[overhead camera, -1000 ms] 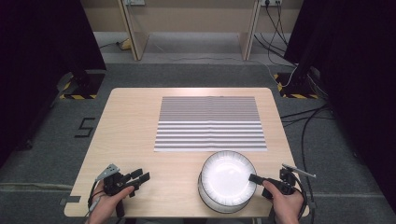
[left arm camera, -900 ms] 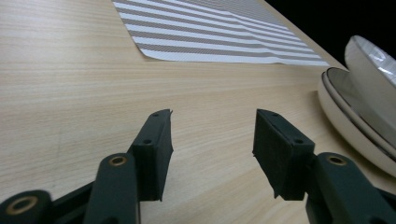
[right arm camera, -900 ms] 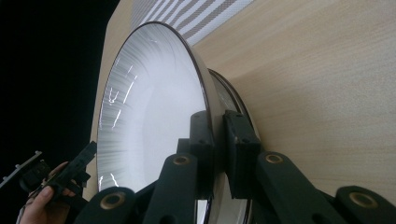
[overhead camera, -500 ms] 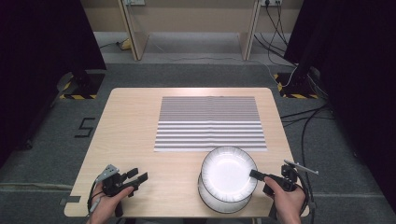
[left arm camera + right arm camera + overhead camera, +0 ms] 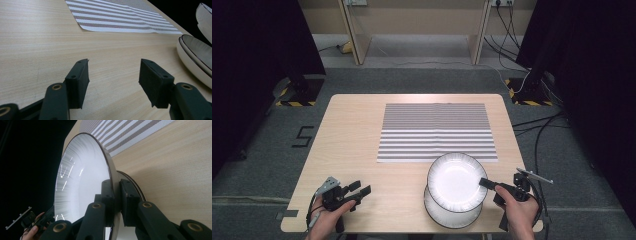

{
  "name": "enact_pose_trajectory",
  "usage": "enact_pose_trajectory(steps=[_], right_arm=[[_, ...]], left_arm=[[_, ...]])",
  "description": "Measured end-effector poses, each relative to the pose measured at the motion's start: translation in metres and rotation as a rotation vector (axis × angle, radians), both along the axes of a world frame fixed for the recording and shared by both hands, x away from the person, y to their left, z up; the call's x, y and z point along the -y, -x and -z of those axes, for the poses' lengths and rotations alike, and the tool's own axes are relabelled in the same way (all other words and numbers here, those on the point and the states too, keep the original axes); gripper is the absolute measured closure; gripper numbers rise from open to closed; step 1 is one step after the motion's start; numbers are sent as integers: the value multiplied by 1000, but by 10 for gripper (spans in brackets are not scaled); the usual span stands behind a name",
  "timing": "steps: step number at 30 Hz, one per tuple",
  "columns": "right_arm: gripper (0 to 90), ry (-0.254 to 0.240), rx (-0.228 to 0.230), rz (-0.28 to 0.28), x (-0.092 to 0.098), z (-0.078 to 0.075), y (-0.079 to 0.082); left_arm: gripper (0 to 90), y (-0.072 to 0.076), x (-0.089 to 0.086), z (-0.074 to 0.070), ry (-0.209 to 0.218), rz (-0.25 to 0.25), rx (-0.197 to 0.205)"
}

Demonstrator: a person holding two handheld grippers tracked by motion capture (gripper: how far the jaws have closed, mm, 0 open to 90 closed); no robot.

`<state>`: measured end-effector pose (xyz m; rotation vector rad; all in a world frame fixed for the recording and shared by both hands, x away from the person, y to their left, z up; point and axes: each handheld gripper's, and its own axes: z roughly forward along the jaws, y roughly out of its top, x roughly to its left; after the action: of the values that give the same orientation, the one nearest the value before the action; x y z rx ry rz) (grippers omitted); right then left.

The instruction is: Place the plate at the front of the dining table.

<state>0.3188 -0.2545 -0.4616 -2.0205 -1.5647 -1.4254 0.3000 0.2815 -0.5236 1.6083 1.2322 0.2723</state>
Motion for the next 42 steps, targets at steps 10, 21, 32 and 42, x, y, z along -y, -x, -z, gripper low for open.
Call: enact_pose_trajectory(steps=[10, 21, 32, 42], right_arm=[[821, 3, 6, 5, 2, -2, -3], [819, -2, 10, 5, 3, -6, -6], [819, -14, 28, 14, 4, -13, -11], [817, -14, 29, 19, 4, -14, -14]], left_arm=[[407, 0, 1, 1, 1, -1, -4], [409, -1, 0, 0, 8, -5, 0], [409, -1, 0, 0, 9, -8, 0], [409, -1, 0, 0, 11, -9, 2]])
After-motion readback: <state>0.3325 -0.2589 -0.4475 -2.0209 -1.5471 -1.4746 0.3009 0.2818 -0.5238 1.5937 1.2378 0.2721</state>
